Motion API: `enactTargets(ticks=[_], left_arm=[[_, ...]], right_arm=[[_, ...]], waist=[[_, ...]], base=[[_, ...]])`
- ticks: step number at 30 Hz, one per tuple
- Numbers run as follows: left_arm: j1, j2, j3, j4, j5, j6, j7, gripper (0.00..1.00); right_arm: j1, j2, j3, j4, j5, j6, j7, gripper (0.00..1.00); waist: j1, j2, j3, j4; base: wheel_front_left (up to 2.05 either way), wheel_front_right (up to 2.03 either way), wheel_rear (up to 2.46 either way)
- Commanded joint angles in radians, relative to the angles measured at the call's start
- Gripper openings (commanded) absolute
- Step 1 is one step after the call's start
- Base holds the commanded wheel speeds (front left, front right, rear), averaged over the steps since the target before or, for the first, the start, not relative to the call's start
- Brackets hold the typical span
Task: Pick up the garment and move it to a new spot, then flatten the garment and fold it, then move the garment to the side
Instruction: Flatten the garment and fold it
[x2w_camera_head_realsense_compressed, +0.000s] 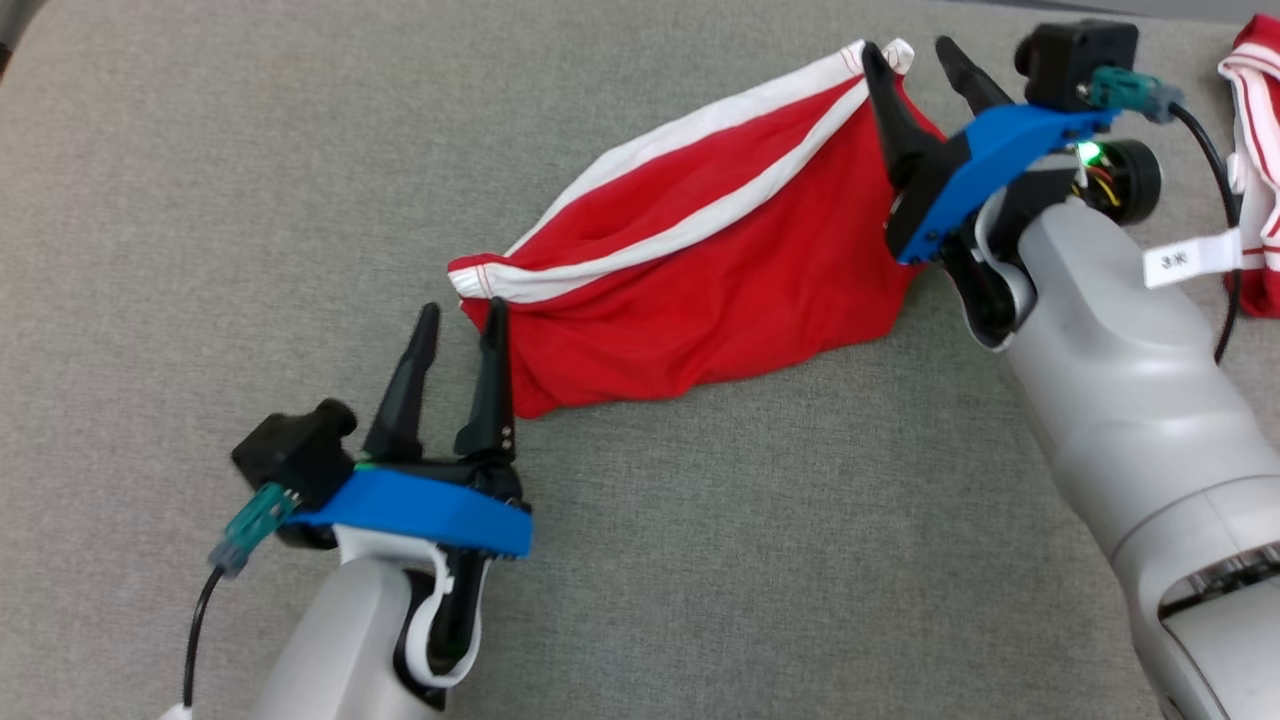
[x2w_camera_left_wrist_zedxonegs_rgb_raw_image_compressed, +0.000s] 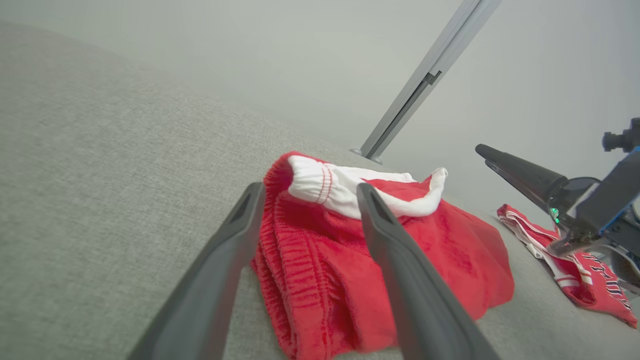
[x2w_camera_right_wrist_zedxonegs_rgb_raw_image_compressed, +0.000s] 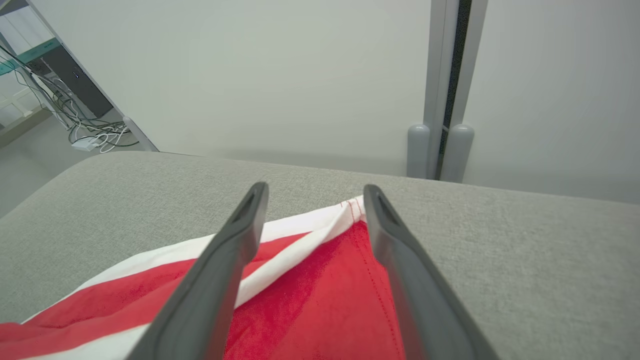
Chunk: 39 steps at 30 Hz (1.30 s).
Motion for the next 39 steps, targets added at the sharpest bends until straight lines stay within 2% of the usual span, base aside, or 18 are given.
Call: enactTargets(ticks=[1, 11, 15, 19, 25, 31, 32, 33, 34, 35, 39], left_arm=[[0.027, 0.011, 0.013, -0.035, 0.031, 0.011, -0.004, 1.00], [0.186, 0.013, 0.208, -0.204, 0.182, 0.045, -0.005, 1.00], [0.225, 0.010, 0.259, -0.255, 0.329, 0.059, -0.004, 1.00], [0.253, -0.007, 0.304, -0.293, 0.418, 0.070, -0.005, 1.00], [0.280, -0.024, 0.349, -0.292, 0.481, 0.051, -0.005, 1.00], [0.289, -0.032, 0.370, -0.262, 0.510, 0.041, -0.005, 1.00], [0.291, -0.032, 0.373, -0.258, 0.513, 0.040, -0.005, 1.00], [0.291, -0.032, 0.374, -0.253, 0.516, 0.038, -0.005, 1.00], [0.290, -0.032, 0.374, -0.249, 0.519, 0.036, -0.005, 1.00], [0.288, -0.032, 0.372, -0.244, 0.522, 0.036, -0.005, 1.00], [0.276, -0.032, 0.370, -0.235, 0.524, 0.039, -0.005, 1.00]], right_arm=[[0.028, -0.020, 0.011, 0.006, 0.007, 0.000, -0.009, 1.00], [0.137, -0.117, 0.114, 0.014, 0.022, 0.000, -0.018, 1.00], [0.141, -0.141, 0.134, 0.025, 0.033, 0.000, 0.000, 1.00], [0.123, -0.161, 0.143, 0.040, 0.039, 0.000, 0.015, 1.00], [0.117, -0.179, 0.148, 0.064, 0.040, 0.000, 0.066, 1.00], [0.138, -0.166, 0.158, 0.076, 0.039, 0.000, 0.157, 1.00], [0.142, -0.159, 0.162, 0.076, 0.043, 0.000, 0.173, 0.93], [0.144, -0.156, 0.165, 0.076, 0.046, 0.000, 0.187, 0.47], [0.145, -0.152, 0.171, 0.076, 0.049, 0.000, 0.198, 0.36], [0.146, -0.151, 0.173, 0.073, 0.056, 0.000, 0.202, 0.00], [0.144, -0.153, 0.167, 0.064, 0.071, 0.000, 0.179, 0.00]], waist=[[0.0000, -0.0002, -0.011, 0.002], [0.0000, -0.0002, -0.064, 0.023], [0.0000, -0.0002, -0.063, 0.033], [0.0000, -0.0002, -0.055, 0.049], [0.0000, -0.0002, -0.051, 0.075], [0.0000, -0.0002, -0.053, 0.087], [0.0000, -0.0002, -0.053, 0.088], [0.0000, -0.0002, -0.053, 0.089], [0.0000, -0.0002, -0.054, 0.089], [0.0000, -0.0002, -0.055, 0.088], [0.0000, -0.0002, -0.062, 0.081]], base=[[0.00, 0.00, 0.00], [0.00, 0.00, 0.00], [0.00, 0.00, 0.00], [0.00, 0.00, 0.00], [0.00, 0.00, 0.00], [0.00, 0.00, 0.00], [0.00, 0.00, 0.00], [0.00, 0.00, 0.00], [0.00, 0.00, 0.00], [0.00, 0.00, 0.00], [0.00, 0.00, 0.00]])
